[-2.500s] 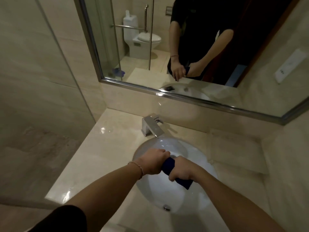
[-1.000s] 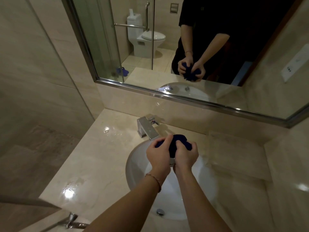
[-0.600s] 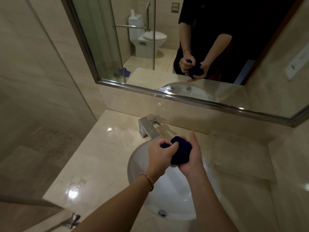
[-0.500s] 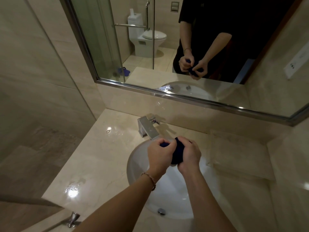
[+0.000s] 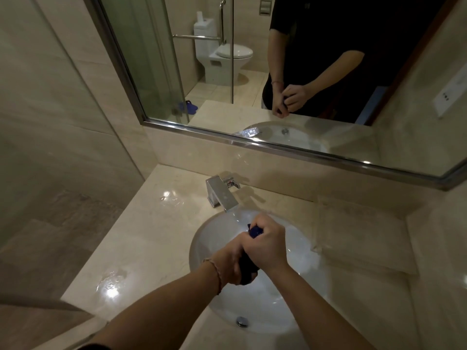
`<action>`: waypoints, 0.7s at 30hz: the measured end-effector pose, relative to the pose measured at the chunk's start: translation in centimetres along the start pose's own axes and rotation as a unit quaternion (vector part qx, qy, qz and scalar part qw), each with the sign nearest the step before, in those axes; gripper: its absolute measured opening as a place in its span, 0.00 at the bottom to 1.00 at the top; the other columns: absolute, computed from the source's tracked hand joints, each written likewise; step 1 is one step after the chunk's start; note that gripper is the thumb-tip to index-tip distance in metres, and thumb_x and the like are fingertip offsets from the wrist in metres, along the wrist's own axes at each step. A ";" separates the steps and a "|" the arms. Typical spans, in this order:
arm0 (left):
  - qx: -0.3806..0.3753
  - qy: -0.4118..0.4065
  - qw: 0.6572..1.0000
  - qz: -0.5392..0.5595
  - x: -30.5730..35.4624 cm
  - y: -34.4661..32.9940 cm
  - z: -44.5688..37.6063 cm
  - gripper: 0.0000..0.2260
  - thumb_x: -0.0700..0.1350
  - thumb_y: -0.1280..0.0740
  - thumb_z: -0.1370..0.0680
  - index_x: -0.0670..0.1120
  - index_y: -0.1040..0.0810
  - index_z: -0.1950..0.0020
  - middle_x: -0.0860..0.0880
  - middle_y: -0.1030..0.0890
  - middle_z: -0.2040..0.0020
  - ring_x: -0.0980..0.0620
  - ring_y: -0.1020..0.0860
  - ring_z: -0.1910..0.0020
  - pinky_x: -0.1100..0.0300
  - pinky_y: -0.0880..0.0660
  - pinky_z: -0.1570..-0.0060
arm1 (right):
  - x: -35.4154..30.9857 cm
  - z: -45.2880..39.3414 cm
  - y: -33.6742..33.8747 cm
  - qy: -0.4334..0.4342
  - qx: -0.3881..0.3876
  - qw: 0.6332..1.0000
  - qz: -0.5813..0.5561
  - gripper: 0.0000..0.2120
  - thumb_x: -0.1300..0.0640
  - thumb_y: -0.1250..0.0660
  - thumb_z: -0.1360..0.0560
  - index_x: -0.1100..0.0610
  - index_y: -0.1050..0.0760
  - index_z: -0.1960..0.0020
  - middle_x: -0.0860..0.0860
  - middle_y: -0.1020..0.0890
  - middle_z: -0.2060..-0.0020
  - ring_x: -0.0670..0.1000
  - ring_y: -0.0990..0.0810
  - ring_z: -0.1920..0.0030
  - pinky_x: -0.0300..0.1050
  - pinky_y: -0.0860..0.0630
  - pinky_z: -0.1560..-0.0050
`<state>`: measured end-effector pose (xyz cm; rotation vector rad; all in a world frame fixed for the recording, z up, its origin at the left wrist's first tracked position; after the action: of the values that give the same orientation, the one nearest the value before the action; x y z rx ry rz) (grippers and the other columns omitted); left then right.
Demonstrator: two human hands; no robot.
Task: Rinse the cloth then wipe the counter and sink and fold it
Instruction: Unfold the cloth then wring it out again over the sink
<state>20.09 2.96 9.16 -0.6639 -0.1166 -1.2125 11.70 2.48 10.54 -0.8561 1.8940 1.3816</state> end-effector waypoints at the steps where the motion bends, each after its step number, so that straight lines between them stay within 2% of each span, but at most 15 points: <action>1: 0.002 0.000 1.000 -0.007 -0.1 0.3 -0.2 0.13 0.39 0.38 0.19 0.40 0.25 0.64 0.46 0.24 0.74 0.51 0.21 0.76 0.62 0.26 0.75 | 0.4 0.2 -0.2 0.002 -0.006 1.000 -0.001 0.14 0.64 0.29 0.36 0.54 0.34 0.68 0.44 0.32 0.72 0.48 0.32 0.71 0.33 0.36 0.71; 3: 0.012 0.003 1.000 -0.017 -0.1 0.9 -0.4 0.12 0.39 0.38 0.19 0.39 0.25 0.62 0.45 0.25 0.73 0.50 0.22 0.76 0.63 0.27 0.77 | 1.2 0.5 -0.6 0.010 -0.007 1.000 -0.008 0.12 0.64 0.28 0.36 0.55 0.32 0.67 0.45 0.30 0.71 0.49 0.30 0.69 0.34 0.34 0.71; 5: 0.018 0.001 1.000 0.003 0.0 1.6 -1.1 0.08 0.41 0.36 0.20 0.38 0.22 0.54 0.44 0.22 0.69 0.48 0.20 0.72 0.60 0.24 0.74 | 1.8 0.6 -0.8 0.022 -0.011 1.000 -0.014 0.10 0.63 0.28 0.35 0.54 0.29 0.65 0.44 0.28 0.67 0.47 0.27 0.65 0.34 0.30 0.67; 8: 0.028 -0.021 0.998 -0.048 0.7 3.1 -2.1 0.17 0.52 0.33 0.20 0.39 0.20 0.41 0.43 0.19 0.61 0.47 0.19 0.66 0.57 0.23 0.66 | 2.6 0.4 -0.3 -0.022 -0.020 0.999 -0.029 0.09 0.59 0.25 0.30 0.50 0.23 0.55 0.43 0.23 0.58 0.43 0.23 0.56 0.32 0.26 0.58; 11: -0.015 -0.001 0.988 -0.154 2.1 4.4 -1.8 0.24 0.62 0.35 0.20 0.41 0.20 0.44 0.43 0.20 0.58 0.47 0.21 0.64 0.56 0.25 0.62 | 2.9 0.1 0.4 -0.143 -0.015 0.985 -0.091 0.18 0.55 0.24 0.28 0.49 0.24 0.41 0.42 0.22 0.48 0.42 0.23 0.47 0.29 0.27 0.53; 13: -0.058 0.030 0.977 -0.205 3.2 5.0 -1.2 0.26 0.66 0.38 0.20 0.42 0.20 0.48 0.43 0.19 0.57 0.47 0.21 0.63 0.58 0.26 0.62 | 3.1 -0.1 0.5 -0.190 -0.009 0.977 -0.098 0.20 0.53 0.25 0.27 0.50 0.25 0.37 0.44 0.22 0.46 0.44 0.23 0.46 0.31 0.26 0.53; 15: -0.067 0.025 0.964 -0.255 4.2 5.6 -0.8 0.27 0.66 0.36 0.21 0.41 0.20 0.47 0.42 0.19 0.57 0.45 0.21 0.62 0.57 0.27 0.63 | 3.7 -0.3 0.4 -0.226 -0.023 0.971 -0.078 0.17 0.49 0.27 0.25 0.52 0.23 0.39 0.46 0.20 0.47 0.47 0.21 0.47 0.36 0.23 0.53; 17: -0.049 -0.030 0.955 -0.292 5.1 6.3 -0.6 0.23 0.60 0.30 0.21 0.39 0.20 0.45 0.39 0.18 0.55 0.42 0.19 0.60 0.55 0.25 0.64 | 4.1 -0.5 0.2 -0.280 -0.064 0.957 -0.042 0.16 0.41 0.32 0.24 0.53 0.21 0.47 0.49 0.19 0.52 0.50 0.18 0.52 0.46 0.18 0.55; 19: -0.041 -0.097 0.944 -0.312 6.0 6.8 -0.2 0.13 0.50 0.25 0.23 0.40 0.21 0.48 0.39 0.18 0.55 0.42 0.18 0.60 0.53 0.21 0.63 | 4.3 -0.5 0.1 -0.319 -0.112 0.941 0.007 0.23 0.36 0.38 0.23 0.56 0.23 0.58 0.52 0.19 0.61 0.52 0.17 0.60 0.47 0.18 0.62; 21: -0.047 -0.138 0.930 -0.337 6.7 7.2 0.2 0.08 0.43 0.24 0.24 0.43 0.22 0.53 0.41 0.18 0.55 0.45 0.18 0.61 0.55 0.19 0.64 | 4.3 -0.3 -0.1 -0.328 -0.128 0.935 0.034 0.28 0.36 0.40 0.22 0.61 0.24 0.63 0.56 0.19 0.65 0.54 0.17 0.65 0.46 0.20 0.67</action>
<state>29.02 -1.08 9.24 -0.9167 -0.5627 -1.7832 9.25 1.62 7.09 -0.3628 1.2550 1.7147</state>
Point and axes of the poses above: each hand's wrist, its own z-axis away from the middle knuckle, its own y-axis out of the back of the hand, x = y × z, the point moved 1 cm from there along -z, towards the middle knuckle
